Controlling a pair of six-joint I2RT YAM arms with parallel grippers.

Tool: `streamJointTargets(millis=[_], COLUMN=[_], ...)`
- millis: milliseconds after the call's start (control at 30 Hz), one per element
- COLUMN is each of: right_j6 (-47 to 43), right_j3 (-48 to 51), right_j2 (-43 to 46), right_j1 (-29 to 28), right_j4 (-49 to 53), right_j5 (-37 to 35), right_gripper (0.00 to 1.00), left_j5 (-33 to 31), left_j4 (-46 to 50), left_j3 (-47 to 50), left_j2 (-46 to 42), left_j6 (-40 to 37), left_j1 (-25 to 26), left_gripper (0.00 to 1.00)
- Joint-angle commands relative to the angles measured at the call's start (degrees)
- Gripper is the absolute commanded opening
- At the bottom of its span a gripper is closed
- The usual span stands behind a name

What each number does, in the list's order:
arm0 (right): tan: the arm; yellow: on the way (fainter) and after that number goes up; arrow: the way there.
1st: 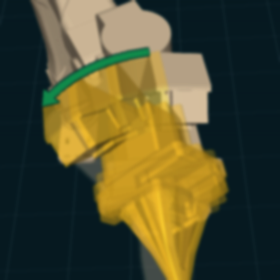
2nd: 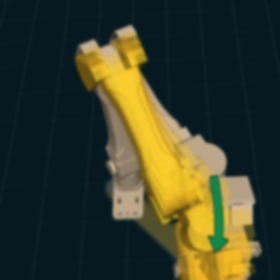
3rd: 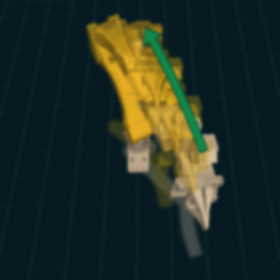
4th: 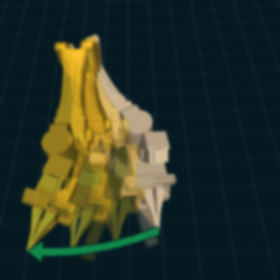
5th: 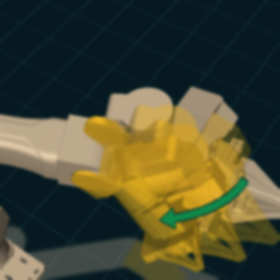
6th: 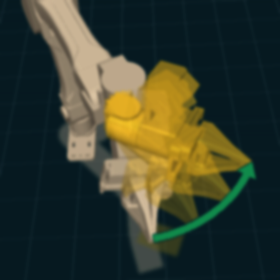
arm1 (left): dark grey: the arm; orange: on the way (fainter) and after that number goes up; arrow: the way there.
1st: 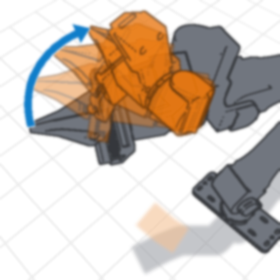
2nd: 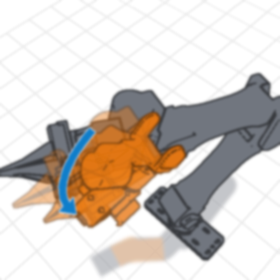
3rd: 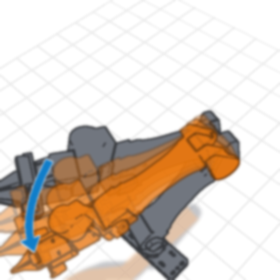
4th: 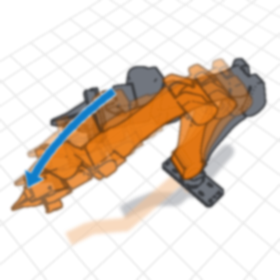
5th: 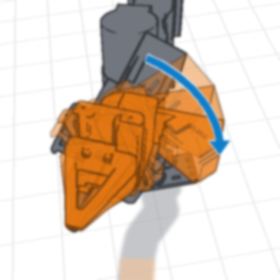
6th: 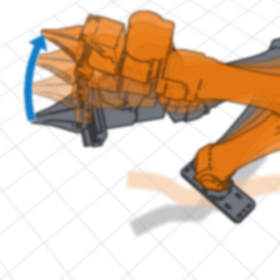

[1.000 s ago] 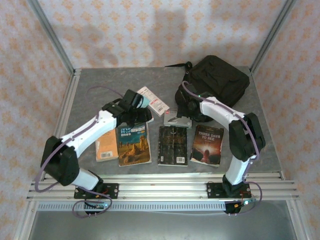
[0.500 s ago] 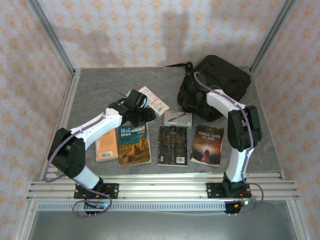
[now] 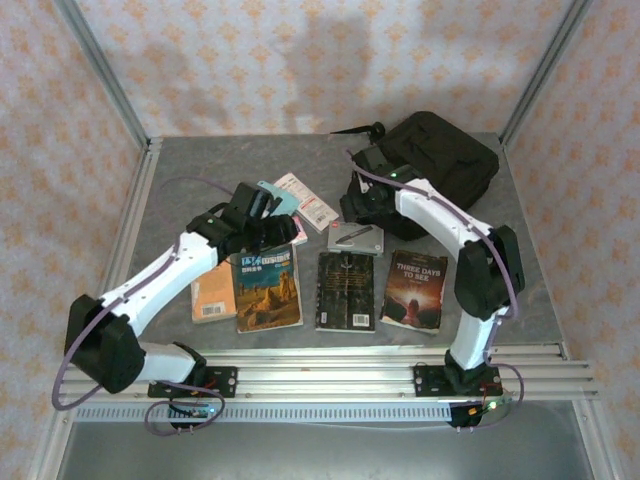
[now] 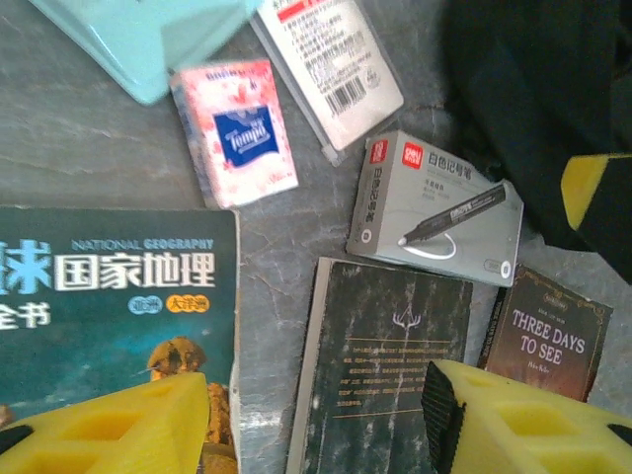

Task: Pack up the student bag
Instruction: Move the student bag to the top-right of the table.

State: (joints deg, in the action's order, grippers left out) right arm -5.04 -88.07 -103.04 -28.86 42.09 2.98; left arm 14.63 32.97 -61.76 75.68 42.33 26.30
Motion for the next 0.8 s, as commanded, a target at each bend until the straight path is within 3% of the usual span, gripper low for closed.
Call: streamJointTargets(millis=[0, 100, 200, 300, 367, 500, 567, 767], right_j6=[-7.8, -6.2, -0.5, 0.8, -4.9, -25.3, -31.4, -33.1], right_j3=[1.0, 1.1, -6.0, -10.8, -8.5, 1.2, 3.9, 5.2], right_j2=[2.5, 4.6, 2.6, 2.1, 3.6, 5.5, 4.9, 0.0], right_j1=[-0.1, 1.0, 4.7, 7.5, 5.2, -3.4, -5.9, -8.7], right_j4=[-1.8, -4.9, -1.4, 2.6, 1.0, -1.4, -0.3, -2.1], right_j5=[-4.3, -8.5, -16.9, -3.8, 2.8, -2.5, -3.0, -2.4], right_gripper=[0.99, 1.0, 1.0, 0.92, 0.88, 0.95, 0.97, 0.99], left_j5=[-1.4, -1.3, 0.0, 1.1, 1.4, 1.6, 2.0, 3.1], left_j4=[2.8, 2.8, 2.4, 1.5, 1.4, 1.3, 1.1, 0.3], left_j3=[0.8, 1.7, 2.8, 3.8, 3.9, 4.1, 4.3, 5.3], left_j2=[-3.9, -6.2, -7.1, -7.7, -8.2, -9.4, -9.8, -10.1], left_j6=[-2.7, -4.0, -3.8, -3.3, -3.5, -4.2, -4.5, -4.8], left_j1=[-1.7, -2.9, -4.6, -5.1, -5.2, -5.3, -5.3, -5.4], left_gripper=[0.61, 0.62, 0.62, 0.62, 0.62, 0.62, 0.63, 0.63])
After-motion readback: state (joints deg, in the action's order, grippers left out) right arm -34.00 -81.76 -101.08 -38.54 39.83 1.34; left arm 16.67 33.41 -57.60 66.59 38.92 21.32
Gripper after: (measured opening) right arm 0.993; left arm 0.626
